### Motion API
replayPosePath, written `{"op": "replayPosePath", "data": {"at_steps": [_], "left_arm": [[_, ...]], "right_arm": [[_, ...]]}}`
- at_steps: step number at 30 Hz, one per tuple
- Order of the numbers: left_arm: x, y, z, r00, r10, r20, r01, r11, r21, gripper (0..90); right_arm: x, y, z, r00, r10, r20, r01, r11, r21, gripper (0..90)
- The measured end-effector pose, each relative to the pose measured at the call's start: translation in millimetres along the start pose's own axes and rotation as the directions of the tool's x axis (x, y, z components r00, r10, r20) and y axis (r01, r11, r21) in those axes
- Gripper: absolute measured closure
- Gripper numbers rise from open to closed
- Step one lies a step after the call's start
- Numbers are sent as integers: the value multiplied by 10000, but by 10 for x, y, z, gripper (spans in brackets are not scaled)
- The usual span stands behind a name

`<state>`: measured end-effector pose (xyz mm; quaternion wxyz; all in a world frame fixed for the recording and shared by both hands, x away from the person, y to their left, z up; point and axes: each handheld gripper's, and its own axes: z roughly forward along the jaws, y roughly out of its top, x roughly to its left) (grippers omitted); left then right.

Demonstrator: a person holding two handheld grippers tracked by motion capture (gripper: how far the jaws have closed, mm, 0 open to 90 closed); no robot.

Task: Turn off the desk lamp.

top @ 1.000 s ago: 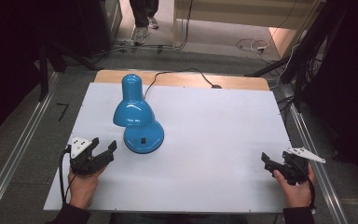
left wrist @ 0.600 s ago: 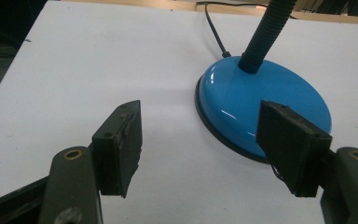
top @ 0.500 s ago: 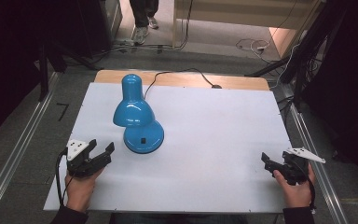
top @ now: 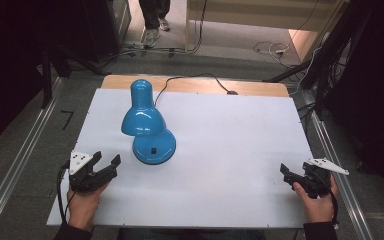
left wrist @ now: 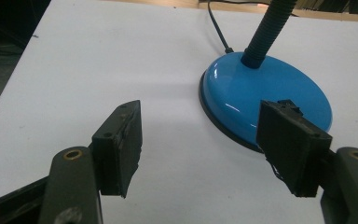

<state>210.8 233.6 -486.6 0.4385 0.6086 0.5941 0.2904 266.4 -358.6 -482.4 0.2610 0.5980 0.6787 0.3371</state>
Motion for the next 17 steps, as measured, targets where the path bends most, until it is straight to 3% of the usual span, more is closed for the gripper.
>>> {"op": "replayPosePath", "data": {"at_steps": [12, 17], "left_arm": [[47, -64, -97, 9999, -73, -94, 74, 9999, 106, 319], [38, -96, -116, 10000, -14, -49, 15, 9997, 255, 265]], "right_arm": [[-11, -4, 2, 10000, 8, 47, -8, 10000, 13, 156], [-32, -47, 107, 9994, -248, 237, 238, 9990, 390, 127]]}}
